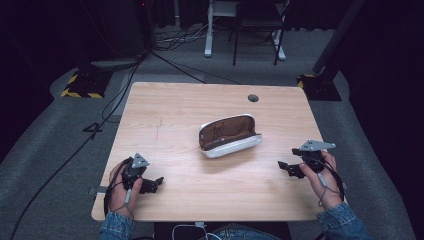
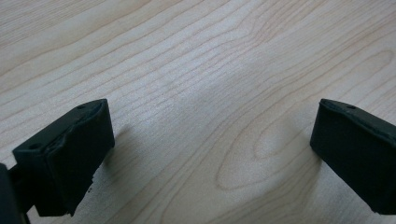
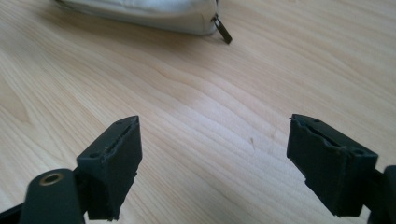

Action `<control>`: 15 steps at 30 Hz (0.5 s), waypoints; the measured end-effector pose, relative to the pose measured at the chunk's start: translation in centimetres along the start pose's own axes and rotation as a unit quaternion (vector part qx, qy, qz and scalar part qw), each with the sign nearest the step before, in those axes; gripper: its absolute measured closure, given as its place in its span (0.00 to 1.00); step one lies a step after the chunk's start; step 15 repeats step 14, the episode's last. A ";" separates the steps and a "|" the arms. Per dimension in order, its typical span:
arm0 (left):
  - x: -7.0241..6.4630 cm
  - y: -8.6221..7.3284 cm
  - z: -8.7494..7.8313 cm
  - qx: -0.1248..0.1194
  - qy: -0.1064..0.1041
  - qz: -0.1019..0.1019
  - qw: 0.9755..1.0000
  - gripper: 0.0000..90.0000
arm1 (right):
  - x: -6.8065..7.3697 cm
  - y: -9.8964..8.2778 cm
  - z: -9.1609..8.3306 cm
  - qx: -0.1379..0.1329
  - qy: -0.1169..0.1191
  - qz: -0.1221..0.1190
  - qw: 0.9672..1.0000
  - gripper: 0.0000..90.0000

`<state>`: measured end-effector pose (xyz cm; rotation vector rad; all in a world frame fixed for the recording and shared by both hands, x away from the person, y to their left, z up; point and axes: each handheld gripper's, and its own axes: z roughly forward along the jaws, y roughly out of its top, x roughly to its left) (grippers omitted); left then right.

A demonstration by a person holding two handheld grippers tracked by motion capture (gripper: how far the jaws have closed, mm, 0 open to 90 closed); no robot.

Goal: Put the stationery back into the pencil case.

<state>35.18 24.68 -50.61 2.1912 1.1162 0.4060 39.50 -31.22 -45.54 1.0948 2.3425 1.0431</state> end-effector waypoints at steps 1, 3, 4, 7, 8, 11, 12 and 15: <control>0.0 0.0 0.0 0.000 0.000 0.000 1.000 0.00 | 0.0 -0.6 0.5 0.007 -0.002 0.006 1.000 0.21; 0.0 0.0 0.0 0.000 0.000 0.000 1.000 0.00 | 0.0 -1.0 0.9 0.014 -0.005 0.008 1.000 0.21; 0.0 0.0 0.0 0.000 0.000 0.000 1.000 0.00 | 0.0 -1.3 1.1 0.018 -0.006 0.007 1.000 0.21; 0.0 0.0 0.0 0.000 0.000 0.000 1.000 0.00 | 0.1 -2.0 1.8 0.023 -0.010 0.011 1.000 0.21; 0.0 0.0 0.0 0.000 0.000 0.000 1.000 0.00 | 0.1 -2.0 1.8 0.023 -0.010 0.011 1.000 0.21; 0.0 0.0 0.0 0.000 0.000 0.000 1.000 0.00 | 0.1 -2.7 2.4 0.020 -0.017 0.012 1.000 0.21; 0.0 0.0 0.0 0.000 0.000 0.000 1.000 0.00 | 0.1 -3.2 2.8 0.020 -0.020 0.012 1.000 0.21; 0.0 0.0 0.0 0.000 0.000 0.000 1.000 0.00 | 0.0 -3.6 3.0 0.016 -0.021 0.015 1.000 0.18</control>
